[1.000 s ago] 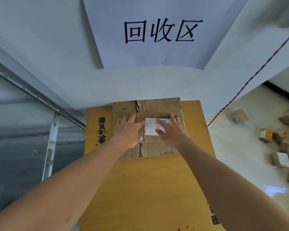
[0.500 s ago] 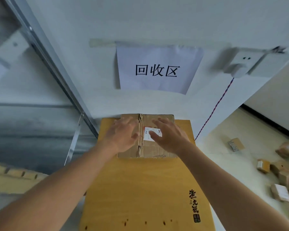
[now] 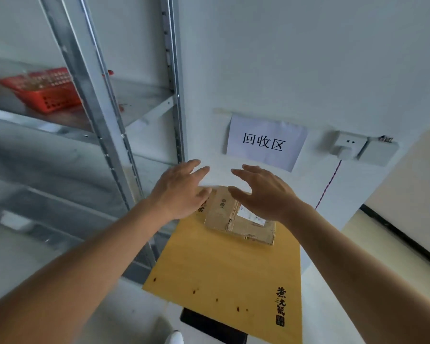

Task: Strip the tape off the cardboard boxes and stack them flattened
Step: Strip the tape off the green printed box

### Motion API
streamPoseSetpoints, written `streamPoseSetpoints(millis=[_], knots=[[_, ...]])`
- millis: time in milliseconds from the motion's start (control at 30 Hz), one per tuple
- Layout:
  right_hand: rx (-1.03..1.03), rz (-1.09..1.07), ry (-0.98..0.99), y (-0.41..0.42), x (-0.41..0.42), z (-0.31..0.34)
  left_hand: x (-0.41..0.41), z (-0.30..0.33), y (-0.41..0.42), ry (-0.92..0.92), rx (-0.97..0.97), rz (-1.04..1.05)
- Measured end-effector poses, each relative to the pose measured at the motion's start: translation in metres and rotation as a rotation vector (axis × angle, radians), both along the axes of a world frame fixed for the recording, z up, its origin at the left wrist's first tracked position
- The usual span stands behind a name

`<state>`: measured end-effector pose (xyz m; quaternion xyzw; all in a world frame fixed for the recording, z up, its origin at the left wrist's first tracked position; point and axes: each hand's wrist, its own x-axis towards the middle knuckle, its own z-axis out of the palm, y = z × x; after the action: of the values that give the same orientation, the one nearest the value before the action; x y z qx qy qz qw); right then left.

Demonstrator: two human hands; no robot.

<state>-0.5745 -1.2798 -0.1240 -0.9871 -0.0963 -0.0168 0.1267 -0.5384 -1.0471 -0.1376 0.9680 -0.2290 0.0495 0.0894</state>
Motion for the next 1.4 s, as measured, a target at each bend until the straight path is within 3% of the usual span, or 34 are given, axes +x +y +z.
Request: streamPoseSetpoints(millis=[433,800,1100,1400], knots=[[-0.042,0.332,-0.209,0.179,-0.024,0.127,-0.069,0.112,0.182,-0.224,-0.047,0.217],[0.049,0.489,-0.337,0.427,0.011,0.171,-0.064,0.163,0.425,-0.305,0.037,0.331],[0.128,0.532,-0.296,0.585,0.083,0.178,-0.019,0.185,0.585,-0.265,0.032,0.424],[0.209,0.629,-0.329,0.725,0.215,0.164,0.099,0.171,0.714,-0.276,0.071,0.488]])
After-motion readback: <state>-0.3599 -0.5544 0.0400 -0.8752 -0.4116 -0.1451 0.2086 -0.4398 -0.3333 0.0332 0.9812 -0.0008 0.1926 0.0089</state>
